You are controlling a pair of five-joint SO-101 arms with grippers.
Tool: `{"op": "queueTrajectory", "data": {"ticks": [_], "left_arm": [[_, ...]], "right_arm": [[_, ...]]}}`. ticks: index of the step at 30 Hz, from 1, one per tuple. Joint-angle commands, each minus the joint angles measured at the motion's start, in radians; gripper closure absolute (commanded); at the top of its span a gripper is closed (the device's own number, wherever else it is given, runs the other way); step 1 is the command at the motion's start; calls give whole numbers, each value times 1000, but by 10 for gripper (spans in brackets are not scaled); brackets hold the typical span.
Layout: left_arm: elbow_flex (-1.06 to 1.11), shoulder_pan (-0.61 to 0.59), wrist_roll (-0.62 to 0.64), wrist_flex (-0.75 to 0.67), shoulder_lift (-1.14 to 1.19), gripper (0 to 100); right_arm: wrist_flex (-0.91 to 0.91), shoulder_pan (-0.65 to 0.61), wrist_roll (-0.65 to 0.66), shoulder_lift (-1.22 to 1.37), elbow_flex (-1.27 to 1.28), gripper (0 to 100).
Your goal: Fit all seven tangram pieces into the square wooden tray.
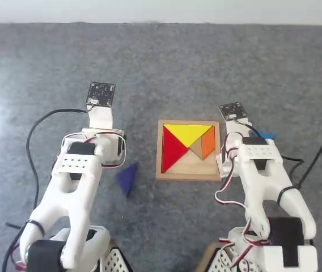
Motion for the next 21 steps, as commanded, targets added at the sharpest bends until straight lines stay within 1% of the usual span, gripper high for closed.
{"op": "queueTrajectory", "data": {"ticks": [1,5,10,12,17,21], "left_arm": [[-7,0,11,-21,-32,870],[-7,0,11,-21,-32,870],[-7,0,11,-21,-32,870],[-7,0,11,-23,-32,870],[-7,0,11,-23,-34,870],[-7,-2,11,-23,-34,870]], "right_arm": [[-16,-16,-21,16,-49,821],[-7,-13,-20,28,-57,847],[-5,64,-12,25,-63,868],[-4,82,15,25,-69,868],[30,84,43,22,-74,868],[53,79,43,-42,-74,868]]}}
